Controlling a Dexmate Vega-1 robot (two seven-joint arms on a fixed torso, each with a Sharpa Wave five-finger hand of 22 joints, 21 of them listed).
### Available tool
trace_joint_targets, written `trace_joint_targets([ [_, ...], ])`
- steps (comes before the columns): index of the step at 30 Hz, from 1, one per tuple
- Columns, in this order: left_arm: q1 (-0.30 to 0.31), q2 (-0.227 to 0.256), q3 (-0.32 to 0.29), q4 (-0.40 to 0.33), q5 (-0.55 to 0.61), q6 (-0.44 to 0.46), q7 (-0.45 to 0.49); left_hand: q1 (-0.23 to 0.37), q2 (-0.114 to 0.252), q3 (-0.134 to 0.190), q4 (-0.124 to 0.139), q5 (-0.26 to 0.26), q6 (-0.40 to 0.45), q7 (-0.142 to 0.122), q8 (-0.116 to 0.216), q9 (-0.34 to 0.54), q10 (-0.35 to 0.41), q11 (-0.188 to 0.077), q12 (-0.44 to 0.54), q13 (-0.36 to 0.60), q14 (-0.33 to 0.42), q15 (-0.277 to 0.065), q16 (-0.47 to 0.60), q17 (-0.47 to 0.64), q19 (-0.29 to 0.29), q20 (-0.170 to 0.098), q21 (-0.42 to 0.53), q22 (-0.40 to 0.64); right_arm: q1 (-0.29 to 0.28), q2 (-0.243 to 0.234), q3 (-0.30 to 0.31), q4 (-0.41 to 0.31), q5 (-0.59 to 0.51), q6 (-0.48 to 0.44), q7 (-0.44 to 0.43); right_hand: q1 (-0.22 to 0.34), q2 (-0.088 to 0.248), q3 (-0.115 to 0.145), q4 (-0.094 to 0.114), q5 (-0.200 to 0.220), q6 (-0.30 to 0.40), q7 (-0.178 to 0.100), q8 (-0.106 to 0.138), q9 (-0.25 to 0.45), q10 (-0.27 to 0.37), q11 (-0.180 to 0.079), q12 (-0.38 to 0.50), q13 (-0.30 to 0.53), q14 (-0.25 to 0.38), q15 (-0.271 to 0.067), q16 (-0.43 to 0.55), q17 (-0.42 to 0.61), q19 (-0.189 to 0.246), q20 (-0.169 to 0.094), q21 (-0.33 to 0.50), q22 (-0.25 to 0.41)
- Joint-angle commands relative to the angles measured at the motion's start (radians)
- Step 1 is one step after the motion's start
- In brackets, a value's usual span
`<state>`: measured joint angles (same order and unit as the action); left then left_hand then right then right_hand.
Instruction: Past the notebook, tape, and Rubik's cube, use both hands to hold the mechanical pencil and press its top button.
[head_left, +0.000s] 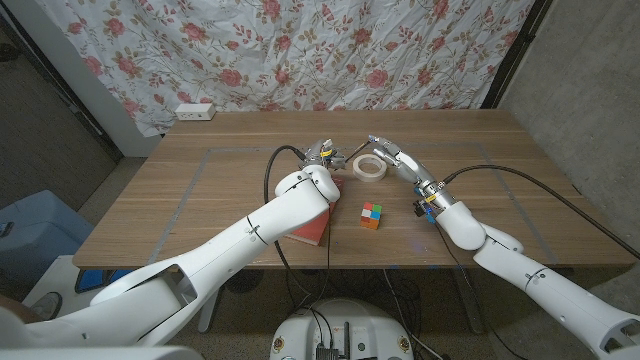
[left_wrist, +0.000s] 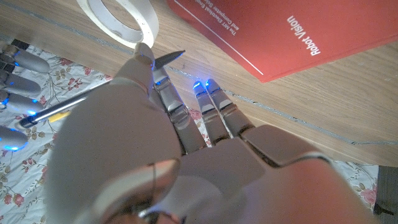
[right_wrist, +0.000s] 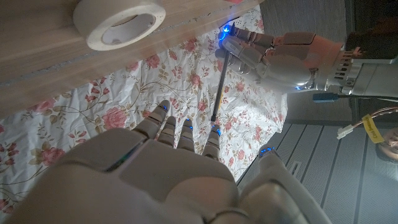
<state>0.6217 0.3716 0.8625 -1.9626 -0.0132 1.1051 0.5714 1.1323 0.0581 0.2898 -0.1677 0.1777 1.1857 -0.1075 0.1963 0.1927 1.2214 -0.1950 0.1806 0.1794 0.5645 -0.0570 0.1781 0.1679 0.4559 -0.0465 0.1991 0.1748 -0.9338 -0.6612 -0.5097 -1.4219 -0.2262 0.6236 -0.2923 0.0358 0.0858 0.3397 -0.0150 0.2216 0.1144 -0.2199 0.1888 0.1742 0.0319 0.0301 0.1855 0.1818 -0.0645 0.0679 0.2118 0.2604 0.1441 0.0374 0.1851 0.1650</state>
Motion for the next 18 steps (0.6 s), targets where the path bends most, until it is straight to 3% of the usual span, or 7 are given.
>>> trace_joint_targets([
  [1, 0.002, 0.003, 0.001, -0.002, 0.002, -0.003, 0.001, 0.002, 0.007, -0.002, 0.001, 0.004, 0.003, 0.005, 0.006, 0.002, 0.03, -0.025, 0.007, 0.002, 0.009, -0.165, 0.0, 0.001, 0.005, -0.042, 0.003, 0.002, 0.007, 0.007, -0.008, 0.016, 0.014, 0.009, 0.012, 0.002, 0.028, 0.001, 0.005, 0.005, 0.007, -0.002, 0.005, 0.005, -0.006, 0.002, 0.003, 0.001, -0.002, -0.001, 0.003, 0.003, -0.004, 0.0, 0.002, 0.005],
  [18, 0.005, 0.005, 0.006, -0.005, 0.008, -0.008, 0.001, 0.003, 0.007, -0.004, 0.001, 0.004, 0.003, 0.003, 0.006, 0.002, 0.029, -0.026, 0.006, 0.002, 0.009, -0.164, 0.001, 0.001, 0.004, -0.042, 0.003, 0.002, 0.004, 0.009, -0.008, 0.02, 0.026, 0.021, 0.021, 0.002, 0.028, 0.0, 0.006, 0.006, 0.016, -0.002, 0.006, 0.005, -0.008, 0.002, 0.003, 0.002, -0.002, -0.002, 0.004, 0.003, 0.0, -0.001, 0.004, 0.004],
])
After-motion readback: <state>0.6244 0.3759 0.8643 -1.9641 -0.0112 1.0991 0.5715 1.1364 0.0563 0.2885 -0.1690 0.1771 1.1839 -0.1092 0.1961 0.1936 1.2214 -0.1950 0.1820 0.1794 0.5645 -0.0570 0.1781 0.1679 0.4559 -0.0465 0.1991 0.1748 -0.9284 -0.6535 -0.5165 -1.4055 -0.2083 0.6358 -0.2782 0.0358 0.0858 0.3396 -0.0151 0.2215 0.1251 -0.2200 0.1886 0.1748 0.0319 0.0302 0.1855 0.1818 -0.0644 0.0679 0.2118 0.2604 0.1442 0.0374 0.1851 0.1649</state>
